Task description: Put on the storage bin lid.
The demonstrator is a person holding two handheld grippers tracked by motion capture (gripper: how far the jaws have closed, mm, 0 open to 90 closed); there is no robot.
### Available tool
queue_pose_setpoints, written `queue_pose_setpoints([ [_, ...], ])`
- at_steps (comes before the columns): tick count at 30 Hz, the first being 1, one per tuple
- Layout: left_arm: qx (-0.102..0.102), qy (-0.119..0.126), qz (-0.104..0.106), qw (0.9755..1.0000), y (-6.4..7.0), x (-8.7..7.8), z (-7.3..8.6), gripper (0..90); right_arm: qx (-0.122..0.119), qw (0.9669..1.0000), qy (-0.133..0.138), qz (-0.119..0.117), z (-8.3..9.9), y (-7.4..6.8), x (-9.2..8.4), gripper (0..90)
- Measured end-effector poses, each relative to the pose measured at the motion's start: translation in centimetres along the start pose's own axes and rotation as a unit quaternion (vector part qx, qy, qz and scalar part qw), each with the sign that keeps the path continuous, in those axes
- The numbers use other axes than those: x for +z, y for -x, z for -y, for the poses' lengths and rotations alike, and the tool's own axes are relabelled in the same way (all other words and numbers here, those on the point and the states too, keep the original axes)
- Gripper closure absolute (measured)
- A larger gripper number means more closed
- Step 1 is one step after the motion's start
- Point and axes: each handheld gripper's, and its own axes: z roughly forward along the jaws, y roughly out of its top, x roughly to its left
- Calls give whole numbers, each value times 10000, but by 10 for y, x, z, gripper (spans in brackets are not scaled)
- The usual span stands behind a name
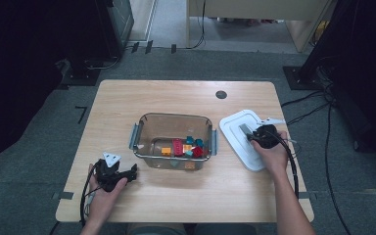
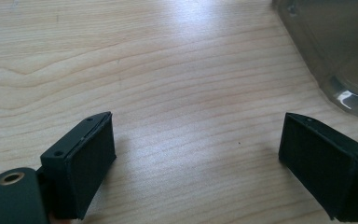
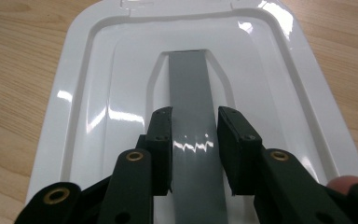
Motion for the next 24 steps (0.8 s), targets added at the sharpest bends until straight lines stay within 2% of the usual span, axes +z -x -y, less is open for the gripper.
queue_pose_setpoints([
  [2,-59,-4,-60,10000,1,0,0,103,135,9999,1,1,0,0,-1,682],
  [5,-100,-6,-109,9999,2,0,0,99,213,9998,2,-11,-1,1,-3,682],
  [11,67,-49,59,9999,-1,-2,1,103,282,9995,119,-50,-5,1,-15,683],
  [15,104,-101,97,9998,-3,-3,0,125,343,9992,172,-86,-6,2,-24,682],
  [19,138,-109,37,9998,-5,-4,-1,133,368,9990,216,-97,-7,4,-33,683],
  [24,62,50,64,9999,-7,-10,-6,135,270,9993,211,-120,-12,4,-43,683],
])
